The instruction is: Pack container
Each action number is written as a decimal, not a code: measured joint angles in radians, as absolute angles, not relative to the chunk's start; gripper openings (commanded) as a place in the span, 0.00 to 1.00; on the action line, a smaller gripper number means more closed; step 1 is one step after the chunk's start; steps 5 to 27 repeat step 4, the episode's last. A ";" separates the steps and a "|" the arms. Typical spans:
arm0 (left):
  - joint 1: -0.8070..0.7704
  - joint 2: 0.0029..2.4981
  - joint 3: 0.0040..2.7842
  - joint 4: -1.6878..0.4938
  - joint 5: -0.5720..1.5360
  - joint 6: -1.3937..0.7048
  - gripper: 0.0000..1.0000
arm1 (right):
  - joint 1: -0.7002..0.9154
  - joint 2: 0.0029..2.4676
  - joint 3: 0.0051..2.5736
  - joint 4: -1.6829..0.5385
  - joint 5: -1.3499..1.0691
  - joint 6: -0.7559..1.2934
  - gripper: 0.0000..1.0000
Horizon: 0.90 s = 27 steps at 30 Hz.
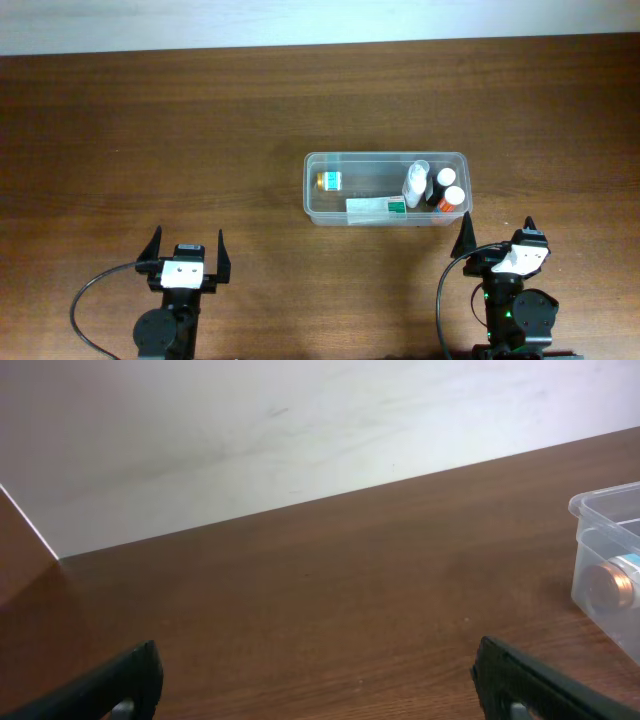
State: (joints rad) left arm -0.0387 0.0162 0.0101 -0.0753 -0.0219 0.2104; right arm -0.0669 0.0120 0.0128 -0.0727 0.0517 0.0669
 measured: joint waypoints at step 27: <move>-0.039 0.016 0.010 -0.075 -0.022 0.210 0.99 | -0.067 0.012 0.013 -0.073 0.052 0.067 0.98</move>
